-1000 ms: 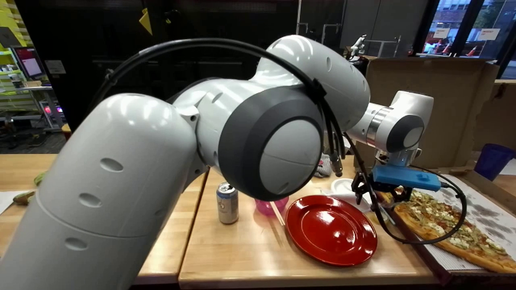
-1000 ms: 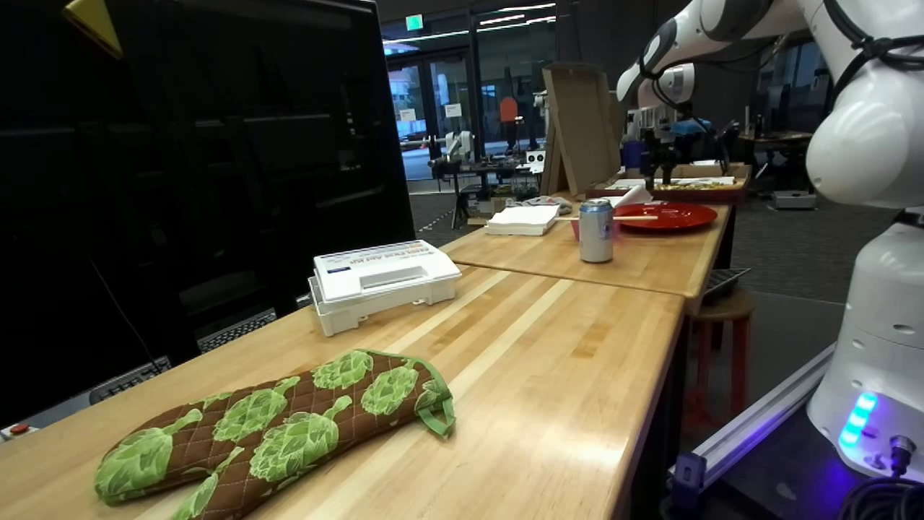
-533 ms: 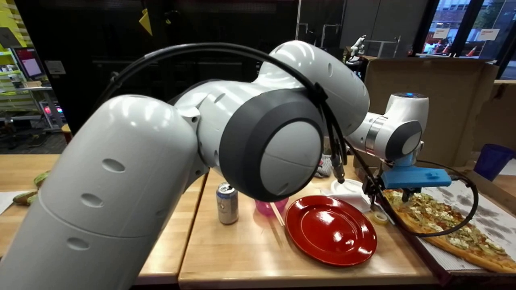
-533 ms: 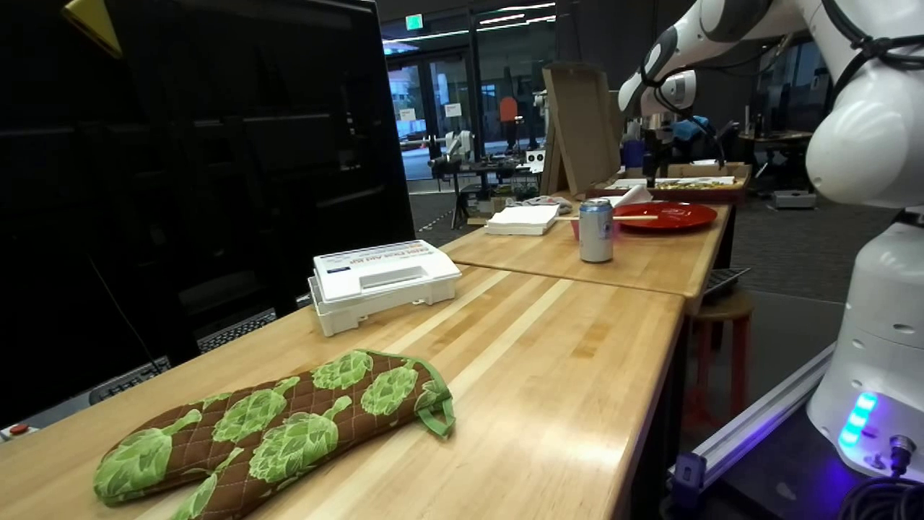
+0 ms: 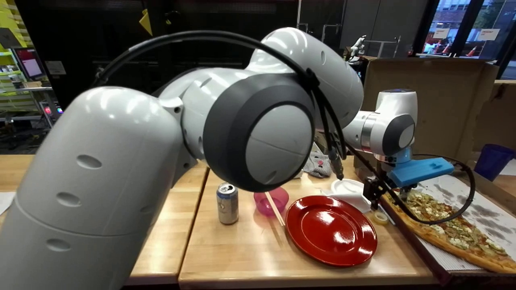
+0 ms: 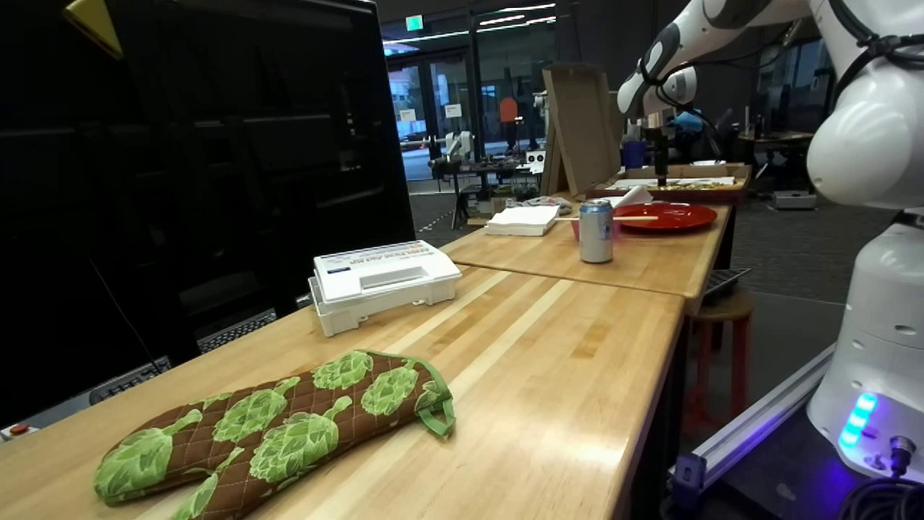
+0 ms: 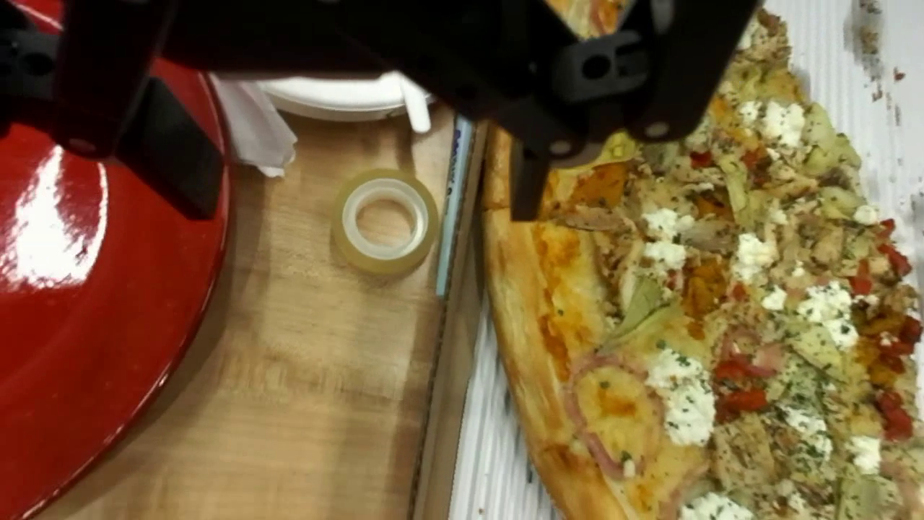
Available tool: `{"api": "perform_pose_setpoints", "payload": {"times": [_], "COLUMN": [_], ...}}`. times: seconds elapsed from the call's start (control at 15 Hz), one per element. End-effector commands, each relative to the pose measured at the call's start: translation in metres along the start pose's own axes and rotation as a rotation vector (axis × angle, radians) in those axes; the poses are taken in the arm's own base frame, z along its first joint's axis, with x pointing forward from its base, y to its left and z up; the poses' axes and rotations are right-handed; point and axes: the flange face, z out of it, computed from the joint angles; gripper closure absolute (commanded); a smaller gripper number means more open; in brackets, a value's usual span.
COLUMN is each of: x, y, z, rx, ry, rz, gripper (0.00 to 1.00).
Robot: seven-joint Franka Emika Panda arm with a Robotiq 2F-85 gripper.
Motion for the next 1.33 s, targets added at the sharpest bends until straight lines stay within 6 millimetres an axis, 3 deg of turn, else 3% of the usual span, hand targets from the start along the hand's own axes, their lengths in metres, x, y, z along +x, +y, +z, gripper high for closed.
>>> {"api": "perform_pose_setpoints", "payload": {"times": [0.0, 0.33, 0.6, 1.27], "x": [-0.012, -0.003, 0.016, 0.05], "y": [-0.016, -0.021, -0.03, -0.055], "z": [-0.028, -0.045, -0.043, -0.034], "rx": [0.004, -0.044, -0.027, 0.007], "ry": [-0.06, -0.091, -0.092, -0.068], "rz": [-0.184, -0.457, -0.611, -0.779], "gripper": [0.0, 0.0, 0.0, 0.0]}}
